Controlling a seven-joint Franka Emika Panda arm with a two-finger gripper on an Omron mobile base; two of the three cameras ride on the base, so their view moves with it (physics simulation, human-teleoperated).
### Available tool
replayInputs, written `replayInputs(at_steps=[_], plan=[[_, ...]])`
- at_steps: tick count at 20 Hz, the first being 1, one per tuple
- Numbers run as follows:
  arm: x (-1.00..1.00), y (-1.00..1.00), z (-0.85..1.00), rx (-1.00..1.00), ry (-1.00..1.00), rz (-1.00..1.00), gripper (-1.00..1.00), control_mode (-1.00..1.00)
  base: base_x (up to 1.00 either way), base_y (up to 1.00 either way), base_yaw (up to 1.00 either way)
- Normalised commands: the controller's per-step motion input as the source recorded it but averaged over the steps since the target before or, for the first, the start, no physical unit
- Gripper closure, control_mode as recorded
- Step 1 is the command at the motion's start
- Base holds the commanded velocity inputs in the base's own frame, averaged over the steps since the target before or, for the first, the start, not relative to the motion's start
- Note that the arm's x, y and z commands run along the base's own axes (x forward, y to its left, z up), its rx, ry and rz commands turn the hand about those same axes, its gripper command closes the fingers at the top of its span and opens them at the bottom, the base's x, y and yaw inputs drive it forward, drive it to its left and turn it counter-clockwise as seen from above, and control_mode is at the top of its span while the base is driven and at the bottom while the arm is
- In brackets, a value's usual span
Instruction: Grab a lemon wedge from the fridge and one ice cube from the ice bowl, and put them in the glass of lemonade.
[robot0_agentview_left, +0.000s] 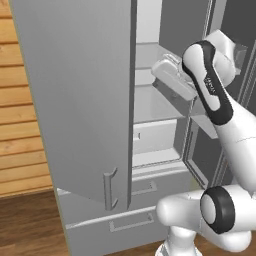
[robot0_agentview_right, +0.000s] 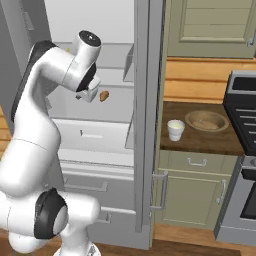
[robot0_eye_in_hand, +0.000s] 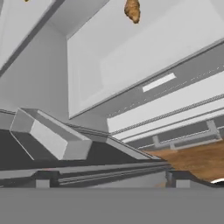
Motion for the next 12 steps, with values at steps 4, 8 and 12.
replayInputs(at_steps=[4, 8, 12], plan=[[0.81, 0.38, -0.06, 0.26, 0.20, 0.08, -1.00, -1.00, 0.00, 0.00, 0.00], [0.24, 0.63, 0.00, 0.23, 0.32, 0.21, -1.00, -1.00, 0.00, 0.00, 0.00], [0.00, 0.66, 0.00, 0.21, 0.29, 0.30, -1.00, -1.00, 0.00, 0.00, 0.00]])
